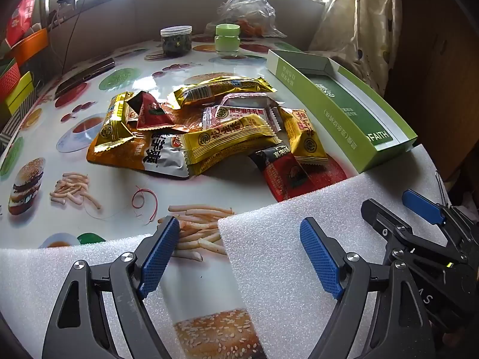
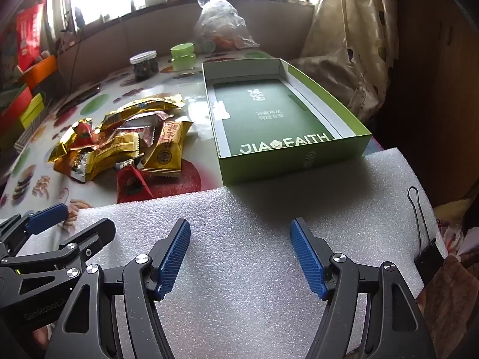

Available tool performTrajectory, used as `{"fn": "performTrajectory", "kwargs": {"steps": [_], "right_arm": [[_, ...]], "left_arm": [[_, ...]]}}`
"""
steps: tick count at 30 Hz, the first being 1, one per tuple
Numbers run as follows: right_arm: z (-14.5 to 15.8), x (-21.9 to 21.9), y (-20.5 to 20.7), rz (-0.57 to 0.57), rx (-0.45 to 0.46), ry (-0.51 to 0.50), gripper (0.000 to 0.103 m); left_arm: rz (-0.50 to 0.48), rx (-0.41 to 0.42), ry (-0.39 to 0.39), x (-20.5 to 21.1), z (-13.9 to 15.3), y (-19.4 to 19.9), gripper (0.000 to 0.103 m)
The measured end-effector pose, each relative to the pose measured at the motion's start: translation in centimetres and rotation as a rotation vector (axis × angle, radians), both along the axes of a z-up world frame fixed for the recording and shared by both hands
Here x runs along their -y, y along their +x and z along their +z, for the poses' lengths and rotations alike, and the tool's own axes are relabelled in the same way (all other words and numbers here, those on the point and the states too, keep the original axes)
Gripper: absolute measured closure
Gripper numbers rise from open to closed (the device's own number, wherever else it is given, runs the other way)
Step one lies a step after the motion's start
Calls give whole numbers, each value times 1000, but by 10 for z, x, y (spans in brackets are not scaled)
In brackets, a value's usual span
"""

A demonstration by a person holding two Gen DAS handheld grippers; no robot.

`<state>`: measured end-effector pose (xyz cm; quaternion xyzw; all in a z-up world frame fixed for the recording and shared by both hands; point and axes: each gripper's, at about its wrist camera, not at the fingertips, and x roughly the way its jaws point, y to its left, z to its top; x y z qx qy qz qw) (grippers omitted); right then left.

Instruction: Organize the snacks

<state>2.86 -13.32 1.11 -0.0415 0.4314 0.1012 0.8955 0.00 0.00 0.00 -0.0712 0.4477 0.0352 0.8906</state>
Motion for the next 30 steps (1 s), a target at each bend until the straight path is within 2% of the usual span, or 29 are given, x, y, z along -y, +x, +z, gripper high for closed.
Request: {"fn": "performTrajectory", "kwargs": {"steps": [30], "right_arm": [[2,0,-2,3,9,2,34]], "left_arm": [[-2,2,9,-2,0,-1,20]]}}
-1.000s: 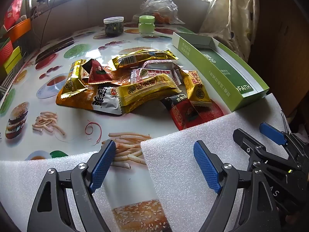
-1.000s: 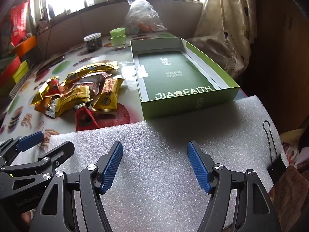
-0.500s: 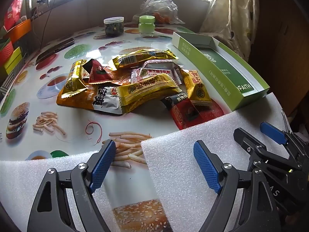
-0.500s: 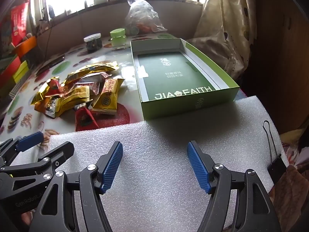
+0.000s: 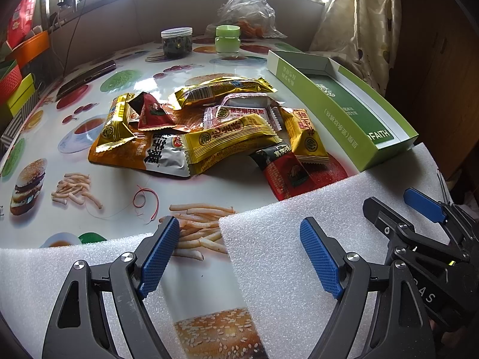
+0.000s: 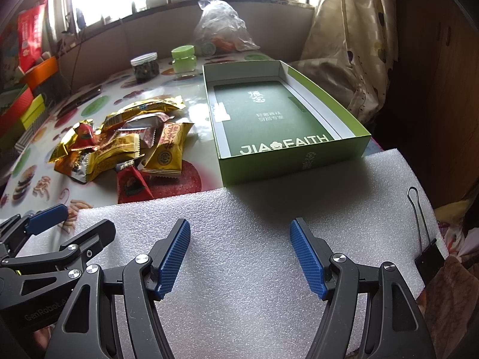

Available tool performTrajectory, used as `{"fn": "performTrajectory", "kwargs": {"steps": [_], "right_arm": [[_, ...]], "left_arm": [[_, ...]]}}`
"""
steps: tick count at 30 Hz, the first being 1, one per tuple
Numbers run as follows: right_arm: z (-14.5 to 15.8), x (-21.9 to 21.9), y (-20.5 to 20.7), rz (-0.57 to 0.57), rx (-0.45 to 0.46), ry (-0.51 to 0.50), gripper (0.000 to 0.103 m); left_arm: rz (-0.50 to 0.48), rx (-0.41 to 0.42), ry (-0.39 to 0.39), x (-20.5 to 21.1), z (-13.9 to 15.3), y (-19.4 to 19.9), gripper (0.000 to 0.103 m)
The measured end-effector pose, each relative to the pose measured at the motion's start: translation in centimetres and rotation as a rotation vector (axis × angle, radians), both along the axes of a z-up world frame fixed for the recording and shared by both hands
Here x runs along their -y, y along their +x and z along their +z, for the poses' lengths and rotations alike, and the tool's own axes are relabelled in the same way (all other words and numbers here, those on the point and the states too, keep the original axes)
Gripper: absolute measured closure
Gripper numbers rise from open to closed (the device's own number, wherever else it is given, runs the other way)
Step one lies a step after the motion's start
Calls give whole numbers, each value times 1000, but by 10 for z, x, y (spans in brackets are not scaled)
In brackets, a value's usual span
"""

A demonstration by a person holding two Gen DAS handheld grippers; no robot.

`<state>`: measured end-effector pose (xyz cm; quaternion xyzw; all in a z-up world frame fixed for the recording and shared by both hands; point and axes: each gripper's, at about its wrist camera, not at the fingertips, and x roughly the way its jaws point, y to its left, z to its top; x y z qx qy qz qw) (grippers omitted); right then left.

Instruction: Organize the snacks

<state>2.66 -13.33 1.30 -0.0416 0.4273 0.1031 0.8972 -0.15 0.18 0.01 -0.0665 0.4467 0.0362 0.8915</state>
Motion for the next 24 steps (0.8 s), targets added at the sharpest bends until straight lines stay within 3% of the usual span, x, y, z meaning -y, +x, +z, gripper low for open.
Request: {"fn": "performTrajectory", "kwargs": {"steps": [24], "right_arm": [[7,13,0,-54,15,1,34]], "left_arm": [[0,4,7,0,2,1,20]]}}
